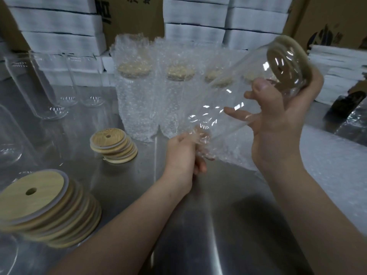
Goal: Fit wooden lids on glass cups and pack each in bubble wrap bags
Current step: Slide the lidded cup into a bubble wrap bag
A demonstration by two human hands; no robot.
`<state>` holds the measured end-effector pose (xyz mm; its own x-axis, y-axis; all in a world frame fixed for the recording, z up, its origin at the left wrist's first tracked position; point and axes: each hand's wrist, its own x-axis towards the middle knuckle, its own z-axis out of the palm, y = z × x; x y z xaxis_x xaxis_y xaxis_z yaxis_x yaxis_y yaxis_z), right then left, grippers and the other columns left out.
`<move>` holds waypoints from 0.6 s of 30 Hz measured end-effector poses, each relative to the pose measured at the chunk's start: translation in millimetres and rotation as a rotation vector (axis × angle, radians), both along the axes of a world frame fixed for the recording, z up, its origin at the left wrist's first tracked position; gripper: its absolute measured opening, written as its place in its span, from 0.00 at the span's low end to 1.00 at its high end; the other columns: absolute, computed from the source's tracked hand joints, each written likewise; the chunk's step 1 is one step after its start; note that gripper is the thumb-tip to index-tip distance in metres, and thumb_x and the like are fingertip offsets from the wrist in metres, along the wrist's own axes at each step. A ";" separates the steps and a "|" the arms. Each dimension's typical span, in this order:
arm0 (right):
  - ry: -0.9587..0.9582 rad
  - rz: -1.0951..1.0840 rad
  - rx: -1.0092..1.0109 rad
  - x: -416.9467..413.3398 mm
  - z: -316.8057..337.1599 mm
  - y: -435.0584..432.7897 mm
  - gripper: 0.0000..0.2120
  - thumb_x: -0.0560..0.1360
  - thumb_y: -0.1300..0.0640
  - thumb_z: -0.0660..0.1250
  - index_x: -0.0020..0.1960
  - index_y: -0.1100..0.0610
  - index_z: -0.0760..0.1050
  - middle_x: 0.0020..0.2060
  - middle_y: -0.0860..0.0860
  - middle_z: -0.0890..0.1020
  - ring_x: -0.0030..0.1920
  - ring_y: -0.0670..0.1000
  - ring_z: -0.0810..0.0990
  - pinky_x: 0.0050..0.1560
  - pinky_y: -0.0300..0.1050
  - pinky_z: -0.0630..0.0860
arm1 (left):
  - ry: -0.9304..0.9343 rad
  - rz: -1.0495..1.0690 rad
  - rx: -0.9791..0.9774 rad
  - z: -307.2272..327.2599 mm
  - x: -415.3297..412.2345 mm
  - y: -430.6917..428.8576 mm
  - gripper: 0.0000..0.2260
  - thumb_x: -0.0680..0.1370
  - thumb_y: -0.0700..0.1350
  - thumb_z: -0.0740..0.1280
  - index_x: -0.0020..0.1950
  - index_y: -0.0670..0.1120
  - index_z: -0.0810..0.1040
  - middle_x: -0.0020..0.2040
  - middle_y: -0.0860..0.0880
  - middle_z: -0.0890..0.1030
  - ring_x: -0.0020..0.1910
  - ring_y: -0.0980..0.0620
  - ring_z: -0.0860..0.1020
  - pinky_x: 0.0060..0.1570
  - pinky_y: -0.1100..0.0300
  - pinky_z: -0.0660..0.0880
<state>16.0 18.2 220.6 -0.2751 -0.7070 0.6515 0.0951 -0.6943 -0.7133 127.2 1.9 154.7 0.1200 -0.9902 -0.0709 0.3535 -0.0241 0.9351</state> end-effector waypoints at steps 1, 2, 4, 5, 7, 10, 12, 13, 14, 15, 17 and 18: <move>0.032 -0.031 -0.018 -1.5 0.2 -0.5 0.27 0.67 0.50 0.71 0.61 0.48 0.61 0.58 0.58 0.72 0.54 0.56 0.77 0.46 0.66 0.81 | 0.028 -0.006 0.014 0.7 1.1 -0.1 0.13 0.79 0.48 0.65 0.36 0.47 0.79 0.22 0.47 0.76 0.14 0.52 0.65 0.19 0.68 0.54; 0.072 -0.063 -0.038 -3.0 0.1 -1.8 0.27 0.67 0.50 0.71 0.61 0.48 0.61 0.61 0.63 0.70 0.58 0.61 0.76 0.50 0.67 0.79 | 0.042 -0.010 0.019 1.2 2.4 0.1 0.13 0.79 0.49 0.65 0.37 0.47 0.81 0.23 0.47 0.75 0.14 0.52 0.65 0.19 0.67 0.54; 0.147 -0.119 -0.061 -6.0 -0.9 -5.2 0.28 0.67 0.50 0.72 0.61 0.49 0.61 0.65 0.66 0.67 0.61 0.66 0.73 0.53 0.67 0.77 | 0.046 -0.005 -0.001 1.4 4.1 0.6 0.11 0.78 0.49 0.65 0.41 0.45 0.81 0.23 0.47 0.75 0.15 0.52 0.65 0.20 0.66 0.55; 0.170 -0.140 -0.065 -7.0 -1.4 -6.9 0.28 0.68 0.51 0.72 0.61 0.50 0.60 0.65 0.66 0.67 0.61 0.66 0.73 0.53 0.67 0.77 | 0.043 0.005 -0.016 1.8 4.4 1.5 0.10 0.78 0.48 0.66 0.41 0.45 0.80 0.23 0.47 0.75 0.15 0.53 0.65 0.20 0.65 0.55; 0.186 -0.171 -0.073 -8.5 -2.4 -9.4 0.29 0.68 0.51 0.72 0.63 0.50 0.60 0.66 0.65 0.66 0.62 0.66 0.73 0.52 0.67 0.76 | 0.052 0.034 -0.056 2.4 4.2 3.1 0.07 0.77 0.45 0.67 0.41 0.45 0.79 0.23 0.49 0.75 0.15 0.53 0.65 0.20 0.65 0.55; 0.207 -0.222 -0.083 -11.4 -3.8 -12.3 0.29 0.69 0.51 0.72 0.63 0.50 0.60 0.65 0.64 0.68 0.61 0.65 0.74 0.53 0.66 0.76 | 0.054 0.087 -0.130 2.5 5.6 4.5 0.03 0.78 0.41 0.66 0.44 0.46 0.77 0.26 0.51 0.74 0.18 0.53 0.66 0.21 0.65 0.57; 0.232 -0.274 -0.085 -13.1 -4.5 -13.6 0.29 0.70 0.51 0.73 0.63 0.49 0.60 0.65 0.62 0.68 0.60 0.63 0.75 0.51 0.65 0.77 | 0.013 0.123 -0.188 1.6 7.4 5.4 0.05 0.77 0.38 0.66 0.49 0.47 0.77 0.28 0.50 0.74 0.22 0.52 0.68 0.24 0.62 0.61; 0.242 -0.298 -0.086 -14.0 -5.3 -14.1 0.29 0.70 0.52 0.73 0.63 0.50 0.60 0.65 0.61 0.69 0.60 0.62 0.75 0.50 0.65 0.77 | -0.013 0.133 -0.215 1.2 7.8 5.8 0.09 0.76 0.36 0.65 0.53 0.47 0.76 0.28 0.50 0.74 0.24 0.53 0.70 0.25 0.61 0.64; 0.245 -0.317 -0.085 -14.5 -6.3 -14.7 0.29 0.70 0.52 0.73 0.63 0.50 0.60 0.65 0.60 0.69 0.60 0.61 0.75 0.50 0.65 0.77 | -0.035 0.135 -0.238 1.0 7.8 6.3 0.12 0.76 0.34 0.65 0.56 0.47 0.75 0.29 0.51 0.74 0.25 0.54 0.71 0.27 0.62 0.67; 0.237 -0.330 -0.081 -14.9 -7.2 -15.1 0.29 0.71 0.52 0.74 0.63 0.51 0.60 0.64 0.59 0.69 0.60 0.61 0.75 0.51 0.65 0.77 | -0.053 0.132 -0.255 1.3 6.7 7.1 0.15 0.75 0.32 0.64 0.58 0.48 0.74 0.30 0.52 0.75 0.27 0.55 0.73 0.28 0.63 0.69; 0.185 -0.340 -0.061 -15.0 -8.7 -16.4 0.28 0.72 0.52 0.74 0.63 0.50 0.60 0.65 0.59 0.69 0.61 0.60 0.75 0.51 0.65 0.77 | -0.082 0.109 -0.274 1.4 2.7 9.1 0.19 0.74 0.31 0.65 0.60 0.49 0.71 0.35 0.52 0.76 0.30 0.56 0.76 0.30 0.65 0.72; 0.144 -0.339 -0.044 -14.8 -9.0 -17.0 0.28 0.72 0.51 0.74 0.63 0.50 0.61 0.65 0.59 0.69 0.61 0.60 0.75 0.52 0.65 0.77 | -0.101 0.095 -0.278 1.1 0.0 10.3 0.21 0.74 0.30 0.66 0.61 0.50 0.69 0.39 0.51 0.77 0.33 0.56 0.76 0.31 0.66 0.73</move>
